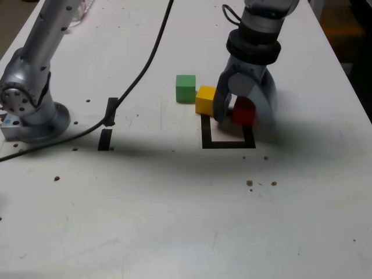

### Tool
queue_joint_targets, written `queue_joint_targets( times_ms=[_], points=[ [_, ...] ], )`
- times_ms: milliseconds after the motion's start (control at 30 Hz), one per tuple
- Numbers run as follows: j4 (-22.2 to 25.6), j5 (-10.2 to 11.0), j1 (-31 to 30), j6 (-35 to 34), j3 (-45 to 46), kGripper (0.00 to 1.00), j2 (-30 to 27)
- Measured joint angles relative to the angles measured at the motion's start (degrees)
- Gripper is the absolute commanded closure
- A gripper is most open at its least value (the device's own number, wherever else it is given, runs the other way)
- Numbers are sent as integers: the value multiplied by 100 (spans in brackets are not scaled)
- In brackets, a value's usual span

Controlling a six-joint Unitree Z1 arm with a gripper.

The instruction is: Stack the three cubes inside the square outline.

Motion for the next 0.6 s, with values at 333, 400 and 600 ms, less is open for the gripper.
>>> queue_joint_targets(
  times_ms=[333, 400, 600],
  points=[
    [-3, -132, 51, 118, 35, 79, -6],
    [-3, -132, 51, 128, 35, 79, -22],
    [103, -56, 25, 134, 99, 79, -324]
  ],
)
